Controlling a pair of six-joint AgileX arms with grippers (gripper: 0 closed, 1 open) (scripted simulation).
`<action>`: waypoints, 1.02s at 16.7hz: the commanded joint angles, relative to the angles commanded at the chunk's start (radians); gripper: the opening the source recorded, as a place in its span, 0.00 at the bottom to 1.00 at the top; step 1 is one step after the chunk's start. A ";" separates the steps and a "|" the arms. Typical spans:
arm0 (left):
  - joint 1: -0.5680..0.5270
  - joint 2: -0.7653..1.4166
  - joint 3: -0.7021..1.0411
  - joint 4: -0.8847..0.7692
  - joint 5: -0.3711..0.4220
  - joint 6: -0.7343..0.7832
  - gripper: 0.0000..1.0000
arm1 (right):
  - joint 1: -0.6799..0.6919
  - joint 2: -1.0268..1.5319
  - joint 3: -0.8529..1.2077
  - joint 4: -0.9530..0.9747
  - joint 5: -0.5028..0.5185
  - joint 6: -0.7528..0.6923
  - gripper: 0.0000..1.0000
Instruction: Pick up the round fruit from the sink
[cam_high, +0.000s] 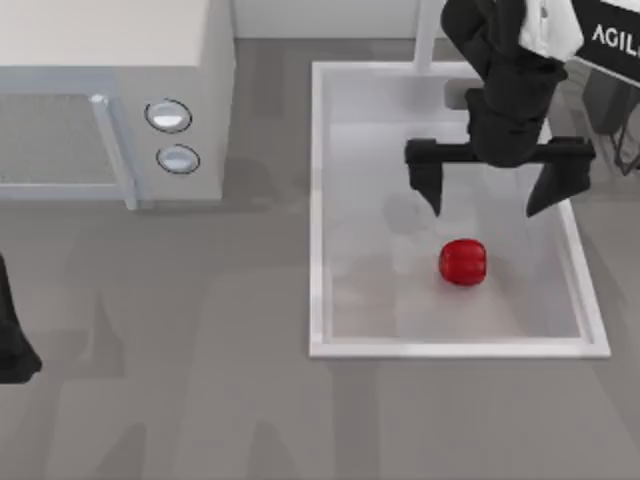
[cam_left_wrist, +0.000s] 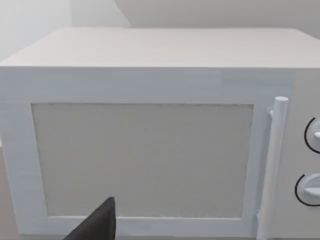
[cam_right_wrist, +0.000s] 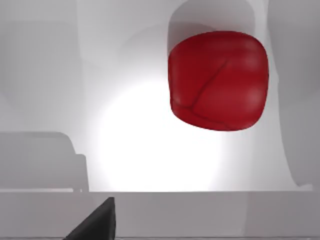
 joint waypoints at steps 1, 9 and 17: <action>0.000 0.000 0.000 0.000 0.000 0.000 1.00 | 0.000 0.000 0.000 0.000 0.000 0.000 1.00; 0.000 0.000 0.000 0.000 0.000 0.000 1.00 | -0.004 0.042 -0.042 0.073 0.000 0.000 1.00; 0.000 0.000 0.000 0.000 0.000 0.000 1.00 | 0.001 0.222 -0.207 0.435 0.003 0.003 1.00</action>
